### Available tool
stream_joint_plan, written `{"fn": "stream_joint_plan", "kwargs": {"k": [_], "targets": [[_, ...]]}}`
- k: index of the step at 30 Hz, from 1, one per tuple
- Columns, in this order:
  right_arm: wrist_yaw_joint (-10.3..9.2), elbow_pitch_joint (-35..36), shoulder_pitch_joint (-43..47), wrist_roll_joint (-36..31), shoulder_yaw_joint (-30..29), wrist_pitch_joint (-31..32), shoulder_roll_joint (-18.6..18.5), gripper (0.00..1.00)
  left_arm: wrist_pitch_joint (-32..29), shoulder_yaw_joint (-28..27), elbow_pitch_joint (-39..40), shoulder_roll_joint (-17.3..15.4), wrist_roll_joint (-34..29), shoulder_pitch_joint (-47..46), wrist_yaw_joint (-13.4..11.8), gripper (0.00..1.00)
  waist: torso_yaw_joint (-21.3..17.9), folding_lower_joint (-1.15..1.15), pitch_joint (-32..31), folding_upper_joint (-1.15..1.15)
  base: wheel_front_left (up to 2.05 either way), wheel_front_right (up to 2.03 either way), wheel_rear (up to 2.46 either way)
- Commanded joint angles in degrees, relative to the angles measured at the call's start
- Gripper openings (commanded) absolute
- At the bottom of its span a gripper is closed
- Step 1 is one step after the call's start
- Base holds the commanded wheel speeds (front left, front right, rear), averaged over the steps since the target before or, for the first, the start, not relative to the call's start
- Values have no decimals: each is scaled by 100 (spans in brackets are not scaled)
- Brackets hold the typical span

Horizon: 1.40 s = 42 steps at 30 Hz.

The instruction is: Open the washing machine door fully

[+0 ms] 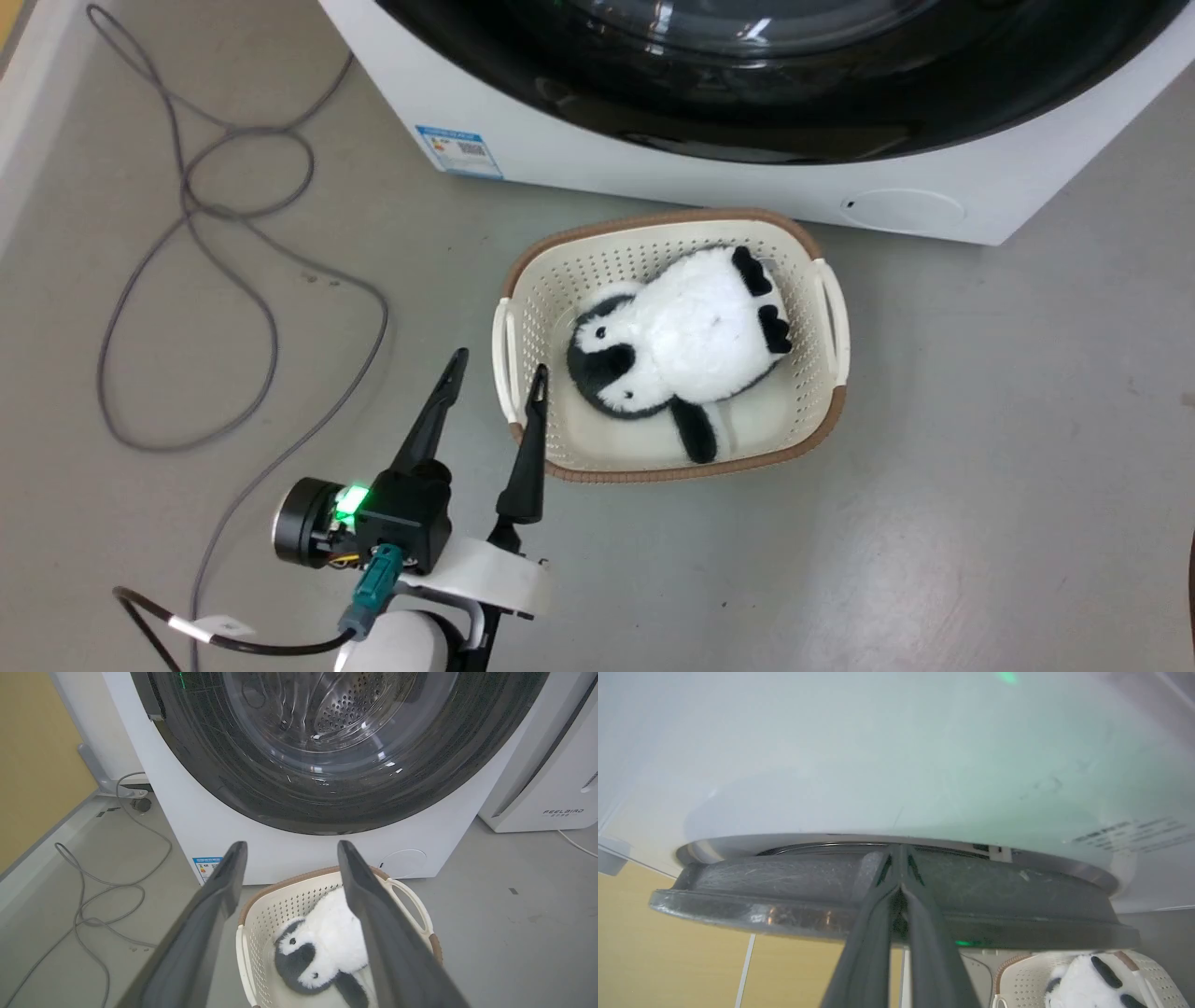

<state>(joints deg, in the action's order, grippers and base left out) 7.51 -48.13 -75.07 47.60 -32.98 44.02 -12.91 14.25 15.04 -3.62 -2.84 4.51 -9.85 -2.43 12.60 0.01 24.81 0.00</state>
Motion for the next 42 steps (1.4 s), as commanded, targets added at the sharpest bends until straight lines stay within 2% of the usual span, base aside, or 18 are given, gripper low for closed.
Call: {"fn": "stream_joint_plan", "kwargs": {"k": [1,18,31,42], "targets": [[-2,-158,-266,67,-97,146,-7,0,68,61,-11,-6,59,-139,-44,100,53,-1,64,0,0,0,0],[-2,-118,207,-615,-360,1077,207,0,74,87,-52,-4,107,-159,-91,100,66,-1,-98,0,0,0,0],[-2,490,873,-850,-761,1562,584,0,74,31,-124,-4,117,-47,-75,100,69,-1,-541,0,0,0,0],[-2,1120,1741,-919,-962,2069,940,0,74,-95,-218,-4,168,171,-43,100,95,-1,-1214,0,0,0,0]]}}
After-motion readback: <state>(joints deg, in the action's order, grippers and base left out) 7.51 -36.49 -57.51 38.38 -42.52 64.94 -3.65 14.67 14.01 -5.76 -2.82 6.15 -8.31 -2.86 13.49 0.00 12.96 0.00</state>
